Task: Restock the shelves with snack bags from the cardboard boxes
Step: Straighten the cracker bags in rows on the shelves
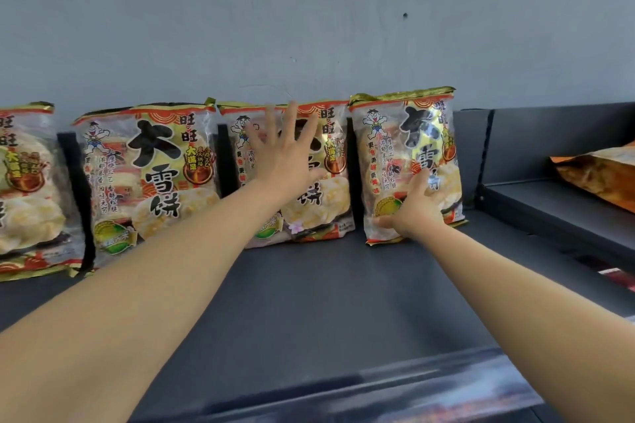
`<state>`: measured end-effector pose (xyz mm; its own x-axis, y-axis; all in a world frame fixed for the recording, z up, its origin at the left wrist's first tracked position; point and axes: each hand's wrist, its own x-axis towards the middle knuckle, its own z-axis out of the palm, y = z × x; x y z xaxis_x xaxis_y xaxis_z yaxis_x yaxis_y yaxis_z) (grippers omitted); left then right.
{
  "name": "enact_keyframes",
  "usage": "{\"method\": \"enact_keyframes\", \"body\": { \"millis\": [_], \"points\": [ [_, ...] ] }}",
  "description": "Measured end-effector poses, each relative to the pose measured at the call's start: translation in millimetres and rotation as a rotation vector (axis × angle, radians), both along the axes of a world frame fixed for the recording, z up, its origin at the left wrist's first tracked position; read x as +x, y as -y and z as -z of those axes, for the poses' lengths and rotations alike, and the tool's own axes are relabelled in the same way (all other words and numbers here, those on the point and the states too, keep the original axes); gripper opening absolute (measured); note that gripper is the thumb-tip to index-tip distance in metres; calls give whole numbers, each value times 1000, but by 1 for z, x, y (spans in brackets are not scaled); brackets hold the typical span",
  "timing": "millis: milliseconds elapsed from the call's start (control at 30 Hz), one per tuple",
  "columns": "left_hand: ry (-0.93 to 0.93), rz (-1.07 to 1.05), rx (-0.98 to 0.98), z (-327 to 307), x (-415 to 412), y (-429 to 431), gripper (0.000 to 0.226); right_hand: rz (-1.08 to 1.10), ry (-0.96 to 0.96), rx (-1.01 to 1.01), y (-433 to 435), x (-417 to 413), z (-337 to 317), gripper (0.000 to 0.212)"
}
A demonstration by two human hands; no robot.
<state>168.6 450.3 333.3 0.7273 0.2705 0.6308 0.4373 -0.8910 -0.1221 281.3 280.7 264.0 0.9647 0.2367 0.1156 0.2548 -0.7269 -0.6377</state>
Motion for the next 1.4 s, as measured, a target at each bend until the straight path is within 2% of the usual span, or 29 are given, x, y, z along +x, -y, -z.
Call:
{"method": "enact_keyframes", "body": {
  "millis": [67,200,533,667,733,833,933,1000,1133,1233,1300,1400],
  "points": [
    [6,-28,-82,-15,1,-7,94,2,21,-50,2,-2,-3,128],
    [-116,-54,-170,-24,10,-13,101,-8,53,-93,10,-1,-9,123],
    [-156,-7,-188,-31,12,-16,102,6,66,-110,6,-11,-8,112],
    [-134,-16,-166,-28,7,-9,100,-1,136,-68,4,-22,-6,84],
    [-51,-9,-104,-20,0,-1,94,-21,220,-110,2,-29,-6,76],
    [60,41,-24,-10,-20,10,80,-55,321,-192,-3,-46,-13,49],
    [100,89,3,8,-51,6,66,-119,370,-254,-17,-66,-20,41],
    [99,30,-32,18,-76,-10,64,-163,394,-258,-30,-79,-23,42],
    [69,-242,-194,29,-129,-54,54,-343,372,-201,-62,-101,-22,38],
    [-71,-382,-331,37,-159,-77,37,-491,273,-207,-83,-114,-19,28],
    [-211,-331,-394,45,-169,-89,30,-554,233,-293,-94,-121,-17,27],
    [-304,-231,-526,58,-178,-104,38,-586,249,-429,-101,-127,-13,43]
  ]
}}
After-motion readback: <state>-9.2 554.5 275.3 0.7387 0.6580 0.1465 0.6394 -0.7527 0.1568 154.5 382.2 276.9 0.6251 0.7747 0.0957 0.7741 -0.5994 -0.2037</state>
